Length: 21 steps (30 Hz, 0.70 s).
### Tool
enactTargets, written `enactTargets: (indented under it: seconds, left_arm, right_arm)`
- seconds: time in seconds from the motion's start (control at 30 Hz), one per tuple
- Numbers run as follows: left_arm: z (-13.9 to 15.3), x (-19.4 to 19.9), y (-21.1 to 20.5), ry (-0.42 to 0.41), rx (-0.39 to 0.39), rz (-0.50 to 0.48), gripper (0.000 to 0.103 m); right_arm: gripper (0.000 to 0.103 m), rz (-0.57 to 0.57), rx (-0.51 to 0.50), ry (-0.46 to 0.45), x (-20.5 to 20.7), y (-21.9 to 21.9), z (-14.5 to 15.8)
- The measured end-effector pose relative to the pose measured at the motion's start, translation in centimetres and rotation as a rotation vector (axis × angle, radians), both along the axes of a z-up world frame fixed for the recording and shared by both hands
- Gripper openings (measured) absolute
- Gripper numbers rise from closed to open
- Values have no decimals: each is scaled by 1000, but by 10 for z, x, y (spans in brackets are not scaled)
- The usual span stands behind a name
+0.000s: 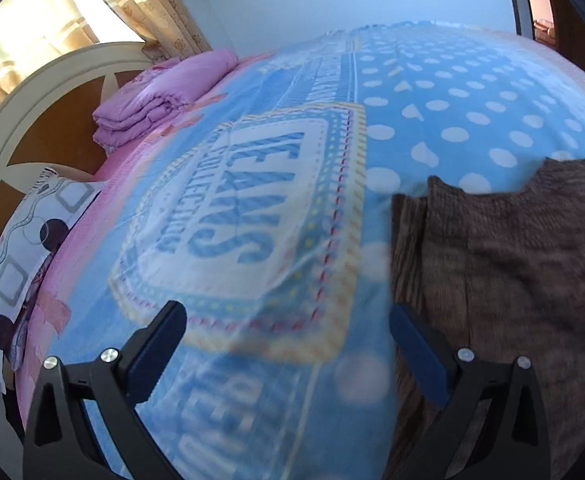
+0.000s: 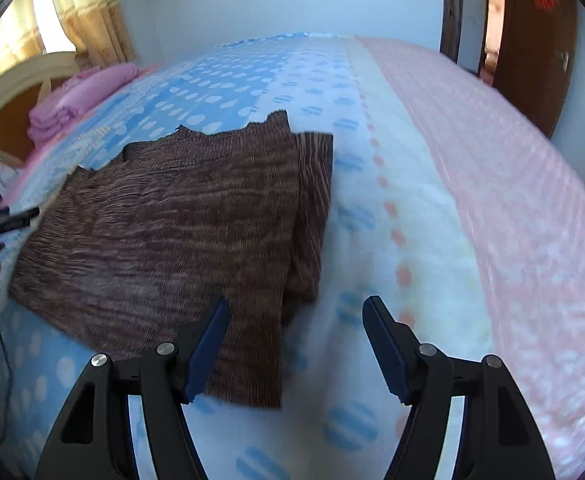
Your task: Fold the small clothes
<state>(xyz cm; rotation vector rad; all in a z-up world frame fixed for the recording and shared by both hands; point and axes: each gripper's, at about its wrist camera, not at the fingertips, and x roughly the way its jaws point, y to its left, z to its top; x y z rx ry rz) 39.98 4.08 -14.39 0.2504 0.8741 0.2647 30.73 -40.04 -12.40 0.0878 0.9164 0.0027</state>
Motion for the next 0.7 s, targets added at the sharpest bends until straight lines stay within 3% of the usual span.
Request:
enactTargets:
  seconds: [0.2, 0.33, 0.57, 0.6, 0.63, 0.7]
  left_arm:
    - [-9, -46, -7, -8, -49, -38, 103]
    - [-14, -61, -1, -17, -91, -21, 103]
    - [-24, -78, -14, -17, -46, -71, 103]
    - [-24, -77, -13, -16, -55, -65, 103]
    - [-24, -77, -12, -17, -66, -59, 103]
    - [-27, -77, -9, -19, -86, -50, 103]
  right_arm:
    - [13, 42, 48, 46, 1, 12, -16]
    - [5, 49, -8, 50, -18, 17, -19]
    - [7, 43, -114, 18, -28, 21, -6]
    - [15, 33, -107, -2, -25, 20, 0]
    - [32, 28, -84, -25, -20, 19, 6]
    - [50, 27, -57, -67, -5, 19, 17]
